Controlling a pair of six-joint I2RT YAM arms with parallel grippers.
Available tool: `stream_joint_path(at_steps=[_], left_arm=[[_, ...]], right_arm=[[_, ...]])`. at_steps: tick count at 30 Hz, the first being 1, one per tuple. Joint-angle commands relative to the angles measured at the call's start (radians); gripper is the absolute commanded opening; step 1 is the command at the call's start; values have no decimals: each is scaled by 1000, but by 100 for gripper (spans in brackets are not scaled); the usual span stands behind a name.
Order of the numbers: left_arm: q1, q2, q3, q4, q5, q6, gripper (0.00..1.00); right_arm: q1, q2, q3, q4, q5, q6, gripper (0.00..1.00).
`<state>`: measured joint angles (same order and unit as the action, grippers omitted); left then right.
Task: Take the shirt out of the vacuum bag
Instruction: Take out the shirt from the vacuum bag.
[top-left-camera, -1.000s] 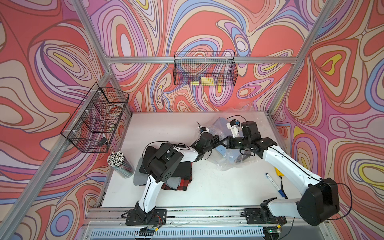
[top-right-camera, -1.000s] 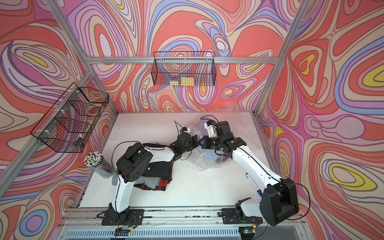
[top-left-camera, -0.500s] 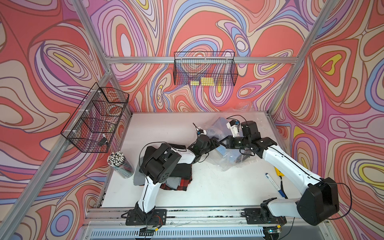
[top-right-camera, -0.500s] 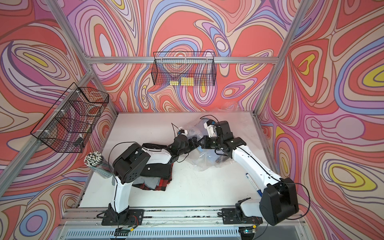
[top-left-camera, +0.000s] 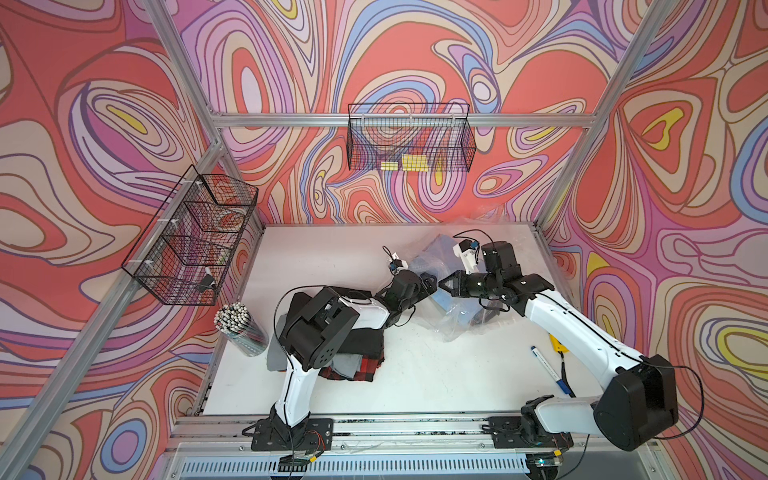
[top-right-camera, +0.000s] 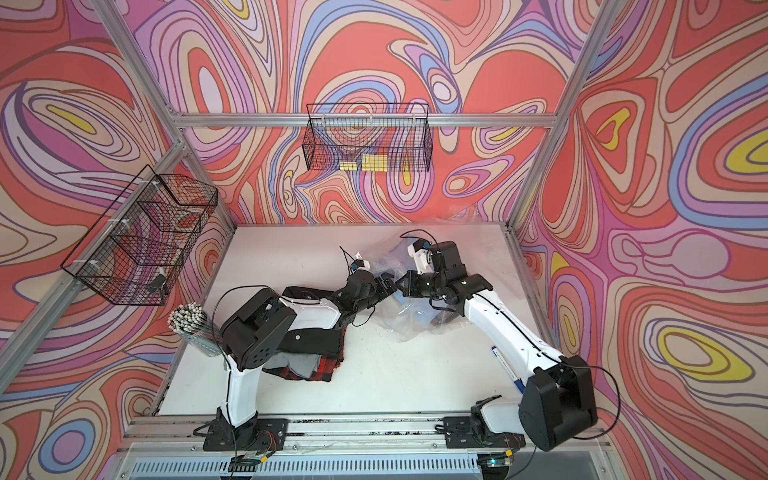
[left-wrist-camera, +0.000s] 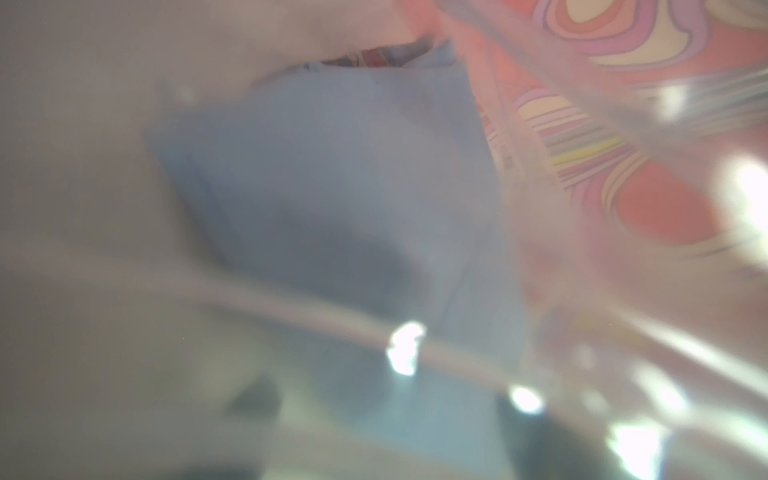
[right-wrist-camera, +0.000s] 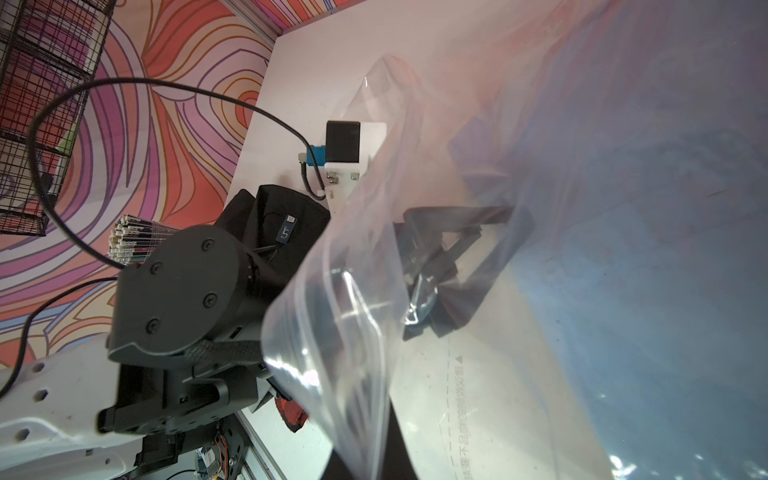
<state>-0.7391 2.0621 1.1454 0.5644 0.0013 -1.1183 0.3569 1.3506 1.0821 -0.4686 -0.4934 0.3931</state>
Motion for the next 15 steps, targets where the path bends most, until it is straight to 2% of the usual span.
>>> stream_joint_path(at_steps=[1, 9, 15], left_arm=[[-3, 38, 22, -26, -20, 20, 84], [-3, 72, 98, -76, 8, 55, 75], [-3, 75, 106, -85, 7, 76, 55]], right_arm=[[8, 6, 33, 8, -2, -11, 0], [8, 12, 35, 11, -5, -8, 0], [7, 3, 41, -2, 1, -13, 0]])
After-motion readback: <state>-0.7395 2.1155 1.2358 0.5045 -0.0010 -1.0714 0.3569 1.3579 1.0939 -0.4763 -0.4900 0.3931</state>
